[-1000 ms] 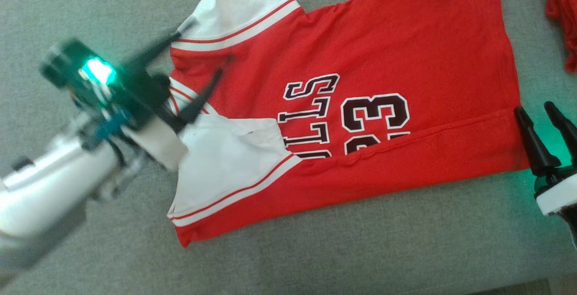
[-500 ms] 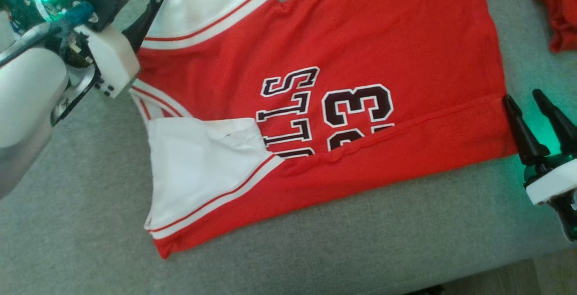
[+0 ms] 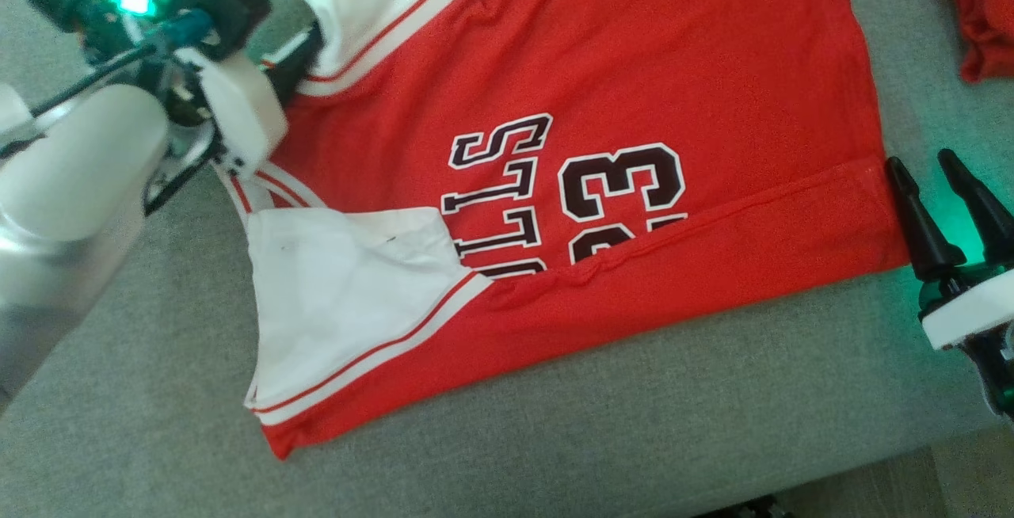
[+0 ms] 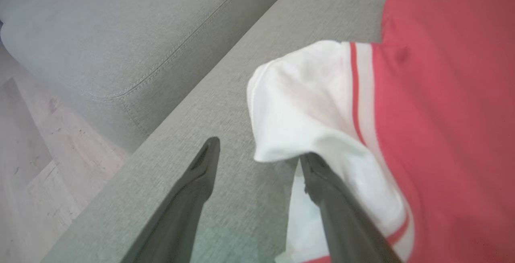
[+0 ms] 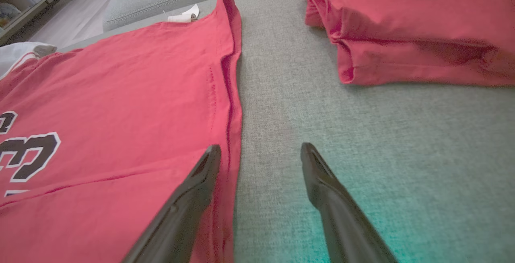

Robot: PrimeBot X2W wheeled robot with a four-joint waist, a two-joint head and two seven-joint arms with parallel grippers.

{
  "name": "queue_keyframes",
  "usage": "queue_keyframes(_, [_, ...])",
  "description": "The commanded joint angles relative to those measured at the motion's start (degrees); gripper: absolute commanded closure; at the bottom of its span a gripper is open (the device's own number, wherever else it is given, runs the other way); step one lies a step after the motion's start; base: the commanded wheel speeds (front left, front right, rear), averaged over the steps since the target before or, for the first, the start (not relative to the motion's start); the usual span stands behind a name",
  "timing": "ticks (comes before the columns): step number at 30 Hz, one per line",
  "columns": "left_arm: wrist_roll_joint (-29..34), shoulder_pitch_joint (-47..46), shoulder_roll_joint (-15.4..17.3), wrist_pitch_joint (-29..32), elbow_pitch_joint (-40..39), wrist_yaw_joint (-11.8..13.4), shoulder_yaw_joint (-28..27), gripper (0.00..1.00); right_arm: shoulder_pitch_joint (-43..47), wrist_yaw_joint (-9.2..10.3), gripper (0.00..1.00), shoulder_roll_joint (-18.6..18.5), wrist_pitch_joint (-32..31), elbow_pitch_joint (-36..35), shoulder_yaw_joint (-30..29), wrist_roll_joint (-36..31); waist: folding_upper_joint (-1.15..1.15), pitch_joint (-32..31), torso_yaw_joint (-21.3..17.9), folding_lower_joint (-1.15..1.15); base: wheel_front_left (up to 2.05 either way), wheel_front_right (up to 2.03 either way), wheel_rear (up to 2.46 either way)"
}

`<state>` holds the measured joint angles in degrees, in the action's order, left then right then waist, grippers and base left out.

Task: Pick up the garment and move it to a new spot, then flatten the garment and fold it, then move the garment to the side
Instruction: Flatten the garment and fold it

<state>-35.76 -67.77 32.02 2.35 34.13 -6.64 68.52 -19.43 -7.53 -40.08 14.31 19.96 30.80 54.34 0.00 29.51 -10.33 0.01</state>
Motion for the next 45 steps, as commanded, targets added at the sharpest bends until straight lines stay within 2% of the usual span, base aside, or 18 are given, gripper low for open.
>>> queue_keyframes(1, [-0.5, -1.8, 1.0, -1.2, -1.9, -0.3, -1.9, 0.0, 1.1, 0.04, 0.0, -1.3, 0.7, -0.5, -0.3, -0.6, 0.0, -0.3, 0.3, -0.01, 0.0, 0.0, 0.0])
queue_keyframes(8, [1.4, -0.9, -0.7, -4.0, -5.9, -0.1, 0.5, 0.0, 1.6, 0.04, 0.0, -0.3, 0.7, -0.4, -0.5, -1.0, 0.0, -1.0, 0.7, -0.01, 0.0, 0.0, 0.0])
queue_keyframes(15, [4.0, 5.4, -2.6, -5.2, -11.8, 4.8, 2.5, 0.0, 2.8, 0.04, 0.0, 0.4, 0.7, -0.5, -1.2, -1.0, 0.0, -1.4, 0.8, -0.01, 0.0, 0.0, 0.0])
queue_keyframes(16, [4.7, 7.2, -2.8, -5.4, -13.7, 6.6, 2.8, 0.0, 3.3, 0.04, 0.0, 0.4, 0.7, -0.5, -1.7, -1.0, 0.0, -1.4, 1.0, -0.01, 0.0, 0.0, 0.0])
queue_keyframes(17, [5.2, 8.1, -2.8, -5.4, -14.7, 7.3, 3.0, 0.0, 3.5, 0.04, 0.0, 0.4, 0.7, -0.5, -1.9, -1.0, 0.0, -1.4, 1.2, -0.01, 0.0, 0.0, 0.0])
queue_keyframes(28, [10.3, 11.3, -2.3, -5.0, -22.7, 12.2, 3.9, 0.0, 4.0, 0.04, 0.0, 0.3, 0.7, -0.7, -2.3, -1.1, 0.0, -2.0, 2.7, -0.01, 0.0, 0.0, 0.0])
queue_keyframes(34, [10.4, 11.1, -2.0, -3.9, -25.0, 13.2, 3.8, 0.0, 3.9, 0.04, 0.0, 0.3, 0.7, -0.7, -1.9, -0.9, 0.0, -2.3, 2.7, -0.01, 0.0, 0.0, 0.0])
queue_keyframes(42, [9.7, 10.1, -1.4, -1.1, -23.7, 15.0, 2.9, 0.0, 3.6, 0.04, 0.0, 0.5, 0.7, -0.7, -1.2, -0.5, 0.0, -2.4, 1.9, -0.01, 0.0, 0.0, 0.0])
queue_keyframes(45, [8.7, 9.8, -1.2, 1.0, -23.0, 14.5, 2.9, 0.0, 3.6, 0.04, 0.0, 0.6, 0.7, -0.7, -1.0, -0.4, 0.0, -2.4, 1.6, -0.01, 0.0, 0.0, 0.0])
